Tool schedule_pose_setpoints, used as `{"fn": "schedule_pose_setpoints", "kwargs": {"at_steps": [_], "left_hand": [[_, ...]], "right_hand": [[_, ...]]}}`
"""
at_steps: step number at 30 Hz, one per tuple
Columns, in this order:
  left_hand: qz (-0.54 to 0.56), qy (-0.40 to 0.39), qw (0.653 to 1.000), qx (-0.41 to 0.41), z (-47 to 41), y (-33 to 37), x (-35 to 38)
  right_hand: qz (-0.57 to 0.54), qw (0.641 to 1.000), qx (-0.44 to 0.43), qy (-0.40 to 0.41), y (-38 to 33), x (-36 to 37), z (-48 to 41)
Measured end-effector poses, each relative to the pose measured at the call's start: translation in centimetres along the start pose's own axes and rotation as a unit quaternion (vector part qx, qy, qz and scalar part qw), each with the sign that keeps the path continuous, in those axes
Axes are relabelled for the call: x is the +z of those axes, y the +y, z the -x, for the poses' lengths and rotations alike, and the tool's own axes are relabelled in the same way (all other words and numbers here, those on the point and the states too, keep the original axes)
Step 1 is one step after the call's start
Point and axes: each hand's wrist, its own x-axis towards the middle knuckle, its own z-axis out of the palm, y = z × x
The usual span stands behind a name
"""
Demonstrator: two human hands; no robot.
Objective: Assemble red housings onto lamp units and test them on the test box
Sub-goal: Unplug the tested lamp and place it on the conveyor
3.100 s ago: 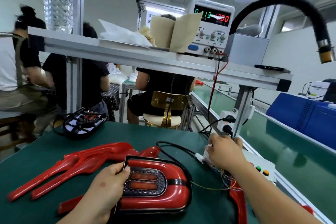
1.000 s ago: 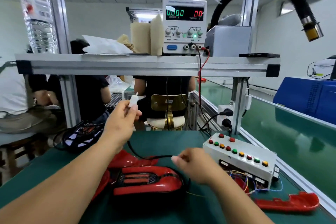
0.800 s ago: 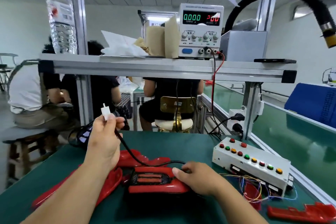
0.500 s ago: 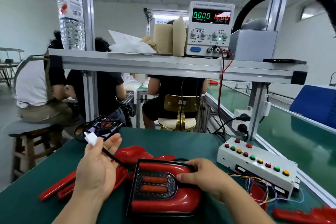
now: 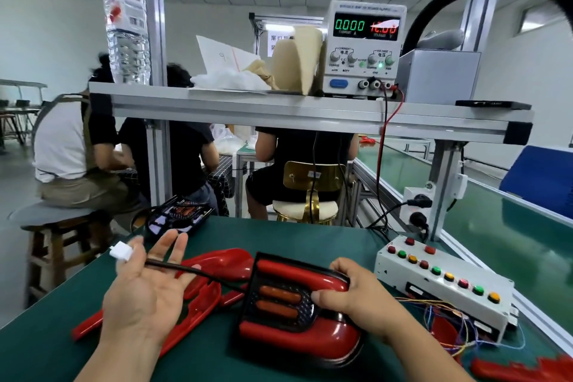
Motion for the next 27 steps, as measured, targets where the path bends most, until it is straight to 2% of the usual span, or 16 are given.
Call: {"fn": "schedule_pose_setpoints", "kwargs": {"at_steps": [4, 7, 8, 11, 13, 14, 16, 18, 23, 27], "left_hand": [[-0.054, -0.001, 0.998, 0.008, 0.2, 0.1, 0.2], [-0.205, -0.025, 0.978, 0.012, 1.3, -1.5, 0.4], [-0.280, -0.044, 0.959, 0.018, 1.9, -2.5, 0.3], [-0.478, -0.148, 0.866, 0.009, 3.7, -6.2, -0.3], [-0.514, -0.227, 0.824, -0.065, 4.6, -8.5, -0.2], [-0.499, -0.263, 0.818, -0.113, 4.9, -9.4, 0.2], [-0.393, -0.269, 0.852, -0.218, 5.5, -10.2, 1.4], [-0.304, -0.266, 0.878, -0.256, 5.9, -10.5, 2.6], [-0.224, -0.247, 0.923, -0.194, 5.5, -9.4, 3.5], [-0.218, -0.225, 0.935, -0.165, 4.5, -6.9, 5.4]], "right_hand": [[-0.160, 0.985, 0.015, 0.062, 0.5, -0.3, -0.4], [-0.253, 0.960, 0.014, 0.117, 0.4, -0.6, -0.9], [-0.283, 0.949, 0.013, 0.137, 0.4, -0.7, -1.0], [-0.372, 0.911, 0.011, 0.177, -0.2, -0.7, -1.1], [-0.418, 0.890, 0.019, 0.182, -0.7, -0.6, -1.0], [-0.432, 0.883, 0.021, 0.182, -0.9, -0.4, -1.0], [-0.442, 0.880, 0.016, 0.173, -1.5, 0.2, -0.9], [-0.434, 0.888, 0.003, 0.152, -2.0, 1.2, -0.8], [-0.331, 0.937, -0.016, 0.110, -3.1, 2.8, -0.6], [-0.270, 0.961, -0.043, 0.046, -4.7, 1.4, 0.1]]}}
